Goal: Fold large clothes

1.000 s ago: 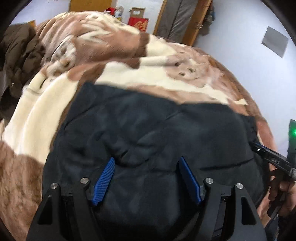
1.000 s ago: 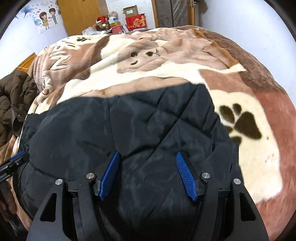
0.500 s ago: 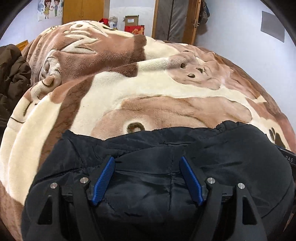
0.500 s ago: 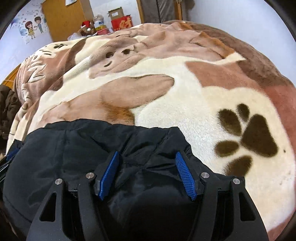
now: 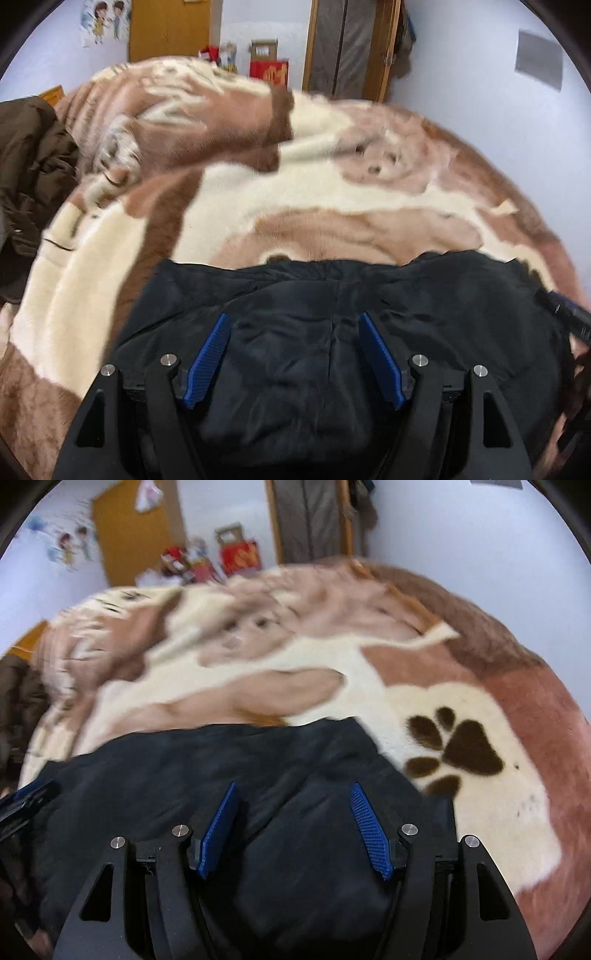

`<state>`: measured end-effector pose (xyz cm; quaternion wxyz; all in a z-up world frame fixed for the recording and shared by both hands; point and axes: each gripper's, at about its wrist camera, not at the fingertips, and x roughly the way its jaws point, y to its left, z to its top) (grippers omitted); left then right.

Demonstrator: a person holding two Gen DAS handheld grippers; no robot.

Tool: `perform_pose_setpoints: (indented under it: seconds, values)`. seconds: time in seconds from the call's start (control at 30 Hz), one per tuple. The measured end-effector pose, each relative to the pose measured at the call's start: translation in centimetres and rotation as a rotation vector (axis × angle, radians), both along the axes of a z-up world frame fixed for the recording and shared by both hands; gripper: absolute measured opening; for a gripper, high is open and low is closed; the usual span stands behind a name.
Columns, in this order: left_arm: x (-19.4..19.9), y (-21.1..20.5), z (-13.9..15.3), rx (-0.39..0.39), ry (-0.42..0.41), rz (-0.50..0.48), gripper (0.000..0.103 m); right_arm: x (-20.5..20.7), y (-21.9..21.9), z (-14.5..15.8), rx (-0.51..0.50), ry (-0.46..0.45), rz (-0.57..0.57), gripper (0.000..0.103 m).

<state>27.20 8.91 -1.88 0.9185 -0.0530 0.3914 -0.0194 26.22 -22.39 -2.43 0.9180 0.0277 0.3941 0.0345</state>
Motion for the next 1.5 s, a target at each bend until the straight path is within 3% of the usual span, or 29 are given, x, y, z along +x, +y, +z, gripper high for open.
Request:
perform_pose_setpoints:
  seconds: [0.07, 0.13, 0.2, 0.33, 0.43, 0.57, 0.7, 0.77, 0.87, 0.93, 0.97, 1.07, 1.23, 1.4, 1.5]
  values:
    - [-1.0, 0.7, -0.3, 0.029, -0.005, 0.022, 0.075, -0.2, 0.9, -1.4, -0.052, 0.011, 0.027, 0.063]
    - [-0.9, 1.6, -2.0, 0.051, 0.036, 0.055, 0.076, 0.0, 0.5, -2.6, -0.033, -0.007, 0.038, 0.063]
    - [-0.9, 2.2, -3.1, 0.028, 0.025, 0.059, 0.076, 0.6, 0.1, -3.3, -0.012, 0.009, 0.042, 0.064]
    - [0.0, 1.3, -4.2, 0.079, 0.006, 0.072, 0.077, 1.0, 0.6, -4.2, -0.04, 0.004, 0.038, 0.064]
    - [0.2, 1.4, -4.7, 0.07, 0.001, 0.085, 0.077, 1.0, 0.9, -4.5, -0.049, 0.008, 0.036, 0.064]
    - [0.2, 1.6, -3.7, 0.062, 0.04, 0.075, 0.076, 1.4, 0.3, -2.8, -0.02, 0.085, 0.037, 0.064]
    - [-2.7, 2.3, -0.9, 0.021, 0.01, 0.05, 0.076, -1.6, -1.4, 0.7, 0.017, 0.023, 0.042, 0.064]
    - [-5.0, 2.6, 0.1, -0.002, -0.028, 0.029, 0.076, -3.4, -2.4, 1.1, 0.017, 0.006, 0.044, 0.064]
    - [-7.0, 2.7, -1.4, 0.028, -0.012, 0.022, 0.076, -4.4, -3.8, -1.6, -0.005, 0.072, 0.031, 0.064]
    - [-7.2, 3.6, -3.6, -0.01, 0.026, 0.039, 0.077, -4.5, -4.3, -3.5, -0.021, 0.08, 0.041, 0.063]
    - [-7.3, 3.8, -4.2, -0.03, 0.025, 0.041, 0.077, -4.4, -4.2, -4.1, -0.028, 0.082, 0.046, 0.063]
    - [-6.8, 3.1, -4.6, 0.011, 0.021, 0.049, 0.077, -3.8, -3.9, -4.3, -0.035, 0.097, 0.023, 0.063]
    - [-6.7, 3.0, -3.7, 0.021, 0.05, 0.065, 0.076, -3.9, -3.9, -2.6, -0.047, 0.124, 0.008, 0.062]
    - [-10.7, 2.6, -0.5, -0.014, 0.004, 0.044, 0.074, -8.1, -3.5, 1.3, 0.011, 0.04, 0.051, 0.062]
    - [-12.5, 1.1, -0.4, -0.034, 0.013, 0.005, 0.074, -9.6, -1.9, 0.8, 0.047, 0.066, 0.102, 0.062]
